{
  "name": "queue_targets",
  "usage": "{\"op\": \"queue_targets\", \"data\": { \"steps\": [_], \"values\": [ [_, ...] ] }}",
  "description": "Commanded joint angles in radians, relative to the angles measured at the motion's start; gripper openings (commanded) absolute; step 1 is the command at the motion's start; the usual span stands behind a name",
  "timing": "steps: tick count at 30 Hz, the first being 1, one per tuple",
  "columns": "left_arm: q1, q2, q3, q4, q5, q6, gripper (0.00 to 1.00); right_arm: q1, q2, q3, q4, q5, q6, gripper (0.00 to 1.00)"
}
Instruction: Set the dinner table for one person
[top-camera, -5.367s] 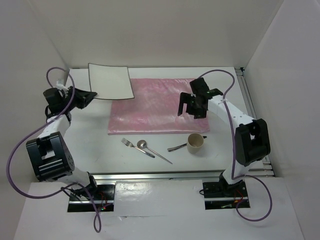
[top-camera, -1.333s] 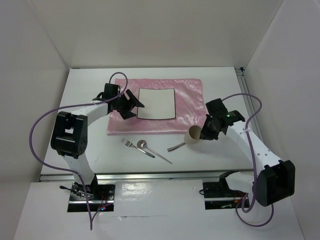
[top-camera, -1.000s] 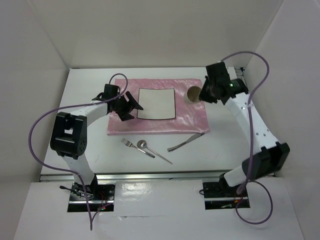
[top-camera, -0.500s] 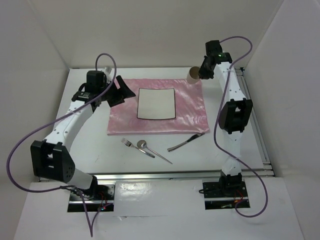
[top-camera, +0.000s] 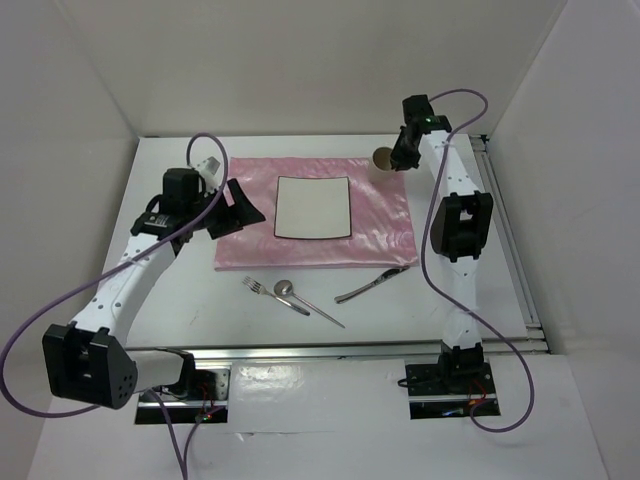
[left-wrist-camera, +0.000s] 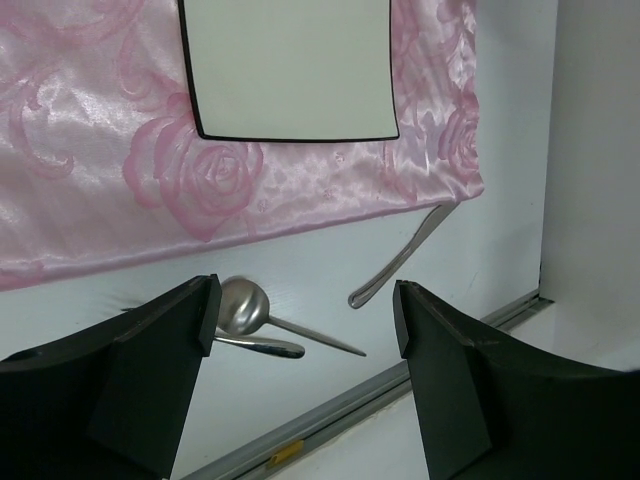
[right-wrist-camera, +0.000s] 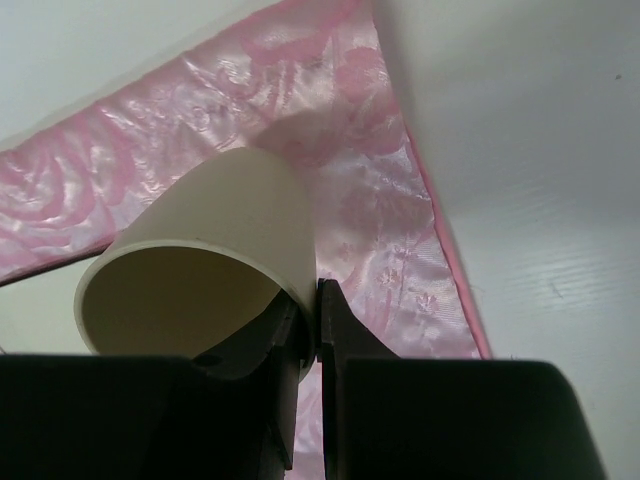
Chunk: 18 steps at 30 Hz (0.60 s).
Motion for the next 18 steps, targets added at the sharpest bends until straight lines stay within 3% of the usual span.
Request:
{"op": "queue_targets", "data": {
  "steps": [1,6,9,14,18],
  "values": [
    [-0.001,-0.060,0.000,0.000,-0.030,0.061,0.87,0.003,0.028,0.040,0.043,-0.009,-0.004,0.00],
    [-0.001,-0.084,-0.019,-0.010,-0.064,0.052,0.87,0.003,0.057,0.040,0.053,-0.020,0.015,0.00],
    [-0.010,-0.084,-0.029,-0.010,-0.064,0.043,0.87,0.003,0.057,0.040,0.062,-0.020,0.015,0.06],
    [-0.010,-0.084,-0.038,-0.010,-0.064,0.043,0.87,0.003,0.057,0.049,0.080,-0.041,0.015,0.55],
    [-0.010,-0.084,-0.038,-0.010,-0.064,0.043,0.87,0.003,0.048,0.049,0.103,-0.061,0.015,0.76]
  ]
}}
